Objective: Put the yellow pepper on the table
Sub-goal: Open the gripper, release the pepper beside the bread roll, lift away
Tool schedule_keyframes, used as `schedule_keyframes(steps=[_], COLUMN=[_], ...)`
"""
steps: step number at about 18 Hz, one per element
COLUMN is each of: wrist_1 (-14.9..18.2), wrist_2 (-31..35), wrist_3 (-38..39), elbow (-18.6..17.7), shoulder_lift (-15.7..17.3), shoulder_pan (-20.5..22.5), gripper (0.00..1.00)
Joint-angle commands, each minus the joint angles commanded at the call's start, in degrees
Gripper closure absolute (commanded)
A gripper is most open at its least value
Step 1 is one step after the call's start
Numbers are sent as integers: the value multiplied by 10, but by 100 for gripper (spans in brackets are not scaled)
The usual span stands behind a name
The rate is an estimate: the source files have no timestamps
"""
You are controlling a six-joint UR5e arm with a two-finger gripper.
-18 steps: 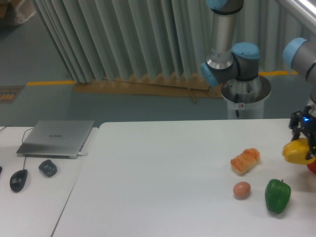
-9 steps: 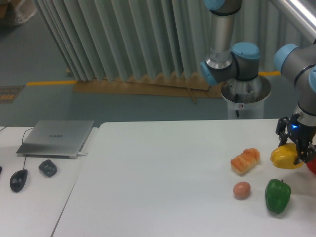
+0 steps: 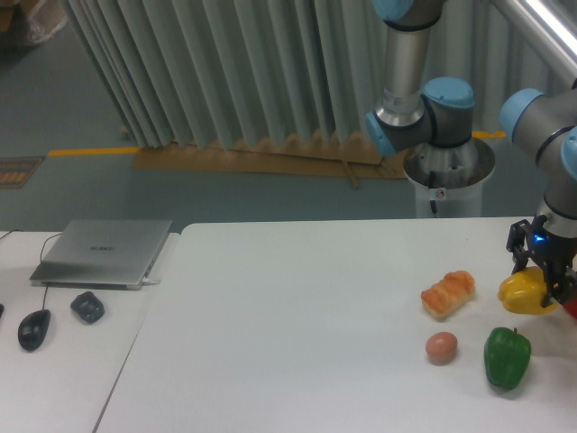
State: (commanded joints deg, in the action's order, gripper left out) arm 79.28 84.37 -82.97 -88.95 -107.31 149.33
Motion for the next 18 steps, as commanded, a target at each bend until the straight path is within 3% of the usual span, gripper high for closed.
schedule_keyframes(steps=[10,14,18], wrist_1=[1,0,10], wrist_2=[2,10,54], wrist_3=[29,34,33], elbow=[11,12,11], shoulder_lift=[4,29,50], shoulder_pan=[-3,-23,-73], gripper=[0,0,0])
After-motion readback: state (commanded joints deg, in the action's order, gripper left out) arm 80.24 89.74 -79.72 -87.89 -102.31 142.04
